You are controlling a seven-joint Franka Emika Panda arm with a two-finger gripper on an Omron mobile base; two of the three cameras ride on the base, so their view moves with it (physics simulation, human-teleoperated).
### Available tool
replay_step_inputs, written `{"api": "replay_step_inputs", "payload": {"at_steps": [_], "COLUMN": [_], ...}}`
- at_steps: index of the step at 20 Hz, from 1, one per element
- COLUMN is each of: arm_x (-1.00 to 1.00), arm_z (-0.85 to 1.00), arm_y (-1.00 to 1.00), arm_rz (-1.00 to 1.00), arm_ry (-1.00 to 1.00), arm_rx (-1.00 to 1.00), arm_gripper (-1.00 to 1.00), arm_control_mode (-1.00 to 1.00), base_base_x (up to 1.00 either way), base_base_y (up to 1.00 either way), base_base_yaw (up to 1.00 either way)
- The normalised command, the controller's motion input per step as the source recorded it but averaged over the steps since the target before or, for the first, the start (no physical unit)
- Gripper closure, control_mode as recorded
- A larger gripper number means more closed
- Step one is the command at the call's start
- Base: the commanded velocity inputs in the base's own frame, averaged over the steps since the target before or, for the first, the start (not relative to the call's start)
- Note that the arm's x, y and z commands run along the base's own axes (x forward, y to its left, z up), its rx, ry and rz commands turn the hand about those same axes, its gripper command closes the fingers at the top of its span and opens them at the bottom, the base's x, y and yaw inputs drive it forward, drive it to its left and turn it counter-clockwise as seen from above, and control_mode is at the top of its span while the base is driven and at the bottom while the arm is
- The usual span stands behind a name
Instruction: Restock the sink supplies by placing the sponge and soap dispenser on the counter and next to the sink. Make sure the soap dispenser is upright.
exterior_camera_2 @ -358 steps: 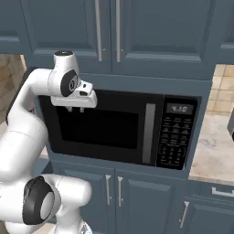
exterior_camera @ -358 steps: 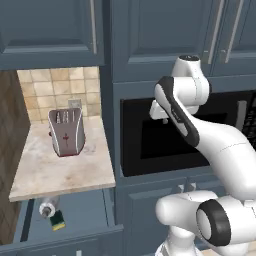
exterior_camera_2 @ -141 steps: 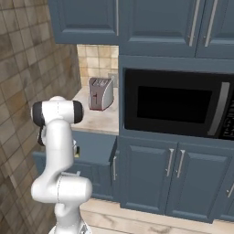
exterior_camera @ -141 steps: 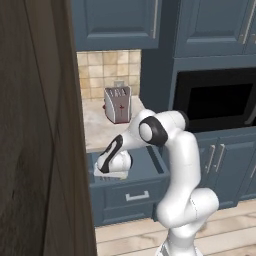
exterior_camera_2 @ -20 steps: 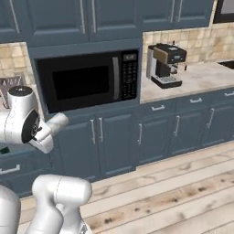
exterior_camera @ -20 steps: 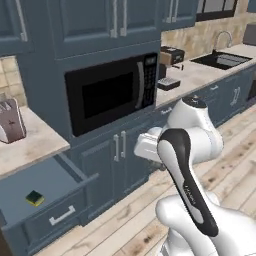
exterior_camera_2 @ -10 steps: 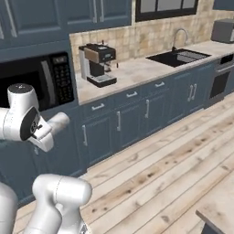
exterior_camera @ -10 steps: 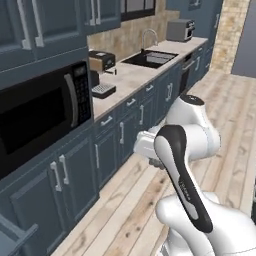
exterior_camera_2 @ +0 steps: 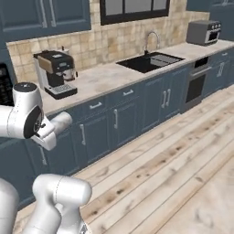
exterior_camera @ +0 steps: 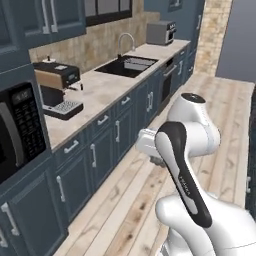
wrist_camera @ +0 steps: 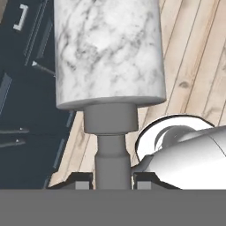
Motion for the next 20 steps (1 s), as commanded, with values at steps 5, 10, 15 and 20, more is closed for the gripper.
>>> {"api": "replay_step_inputs", "payload": {"at_steps": [5, 10, 15, 20], "arm_x": [0.0, 0.0, 0.0, 0.0], "arm_z": [0.0, 0.0, 0.0, 0.0], "arm_y": [0.0, 0.0, 0.0, 0.0], "arm_rz": [0.0, 0.0, 0.0, 0.0], "arm_ry": [0.0, 0.0, 0.0, 0.0], "arm_rx": [0.0, 0.0, 0.0, 0.0], "arm_gripper": [1.0, 1.0, 1.0, 1.0], "arm_control_mode": [1.0, 1.0, 1.0, 1.0], "base_base_x": [1.0, 1.0, 1.0, 1.0], "base_base_y": [0.47, 0.18, -0.37, -0.64], "base_base_yaw": [-0.08, -0.06, 0.02, 0.11]}}
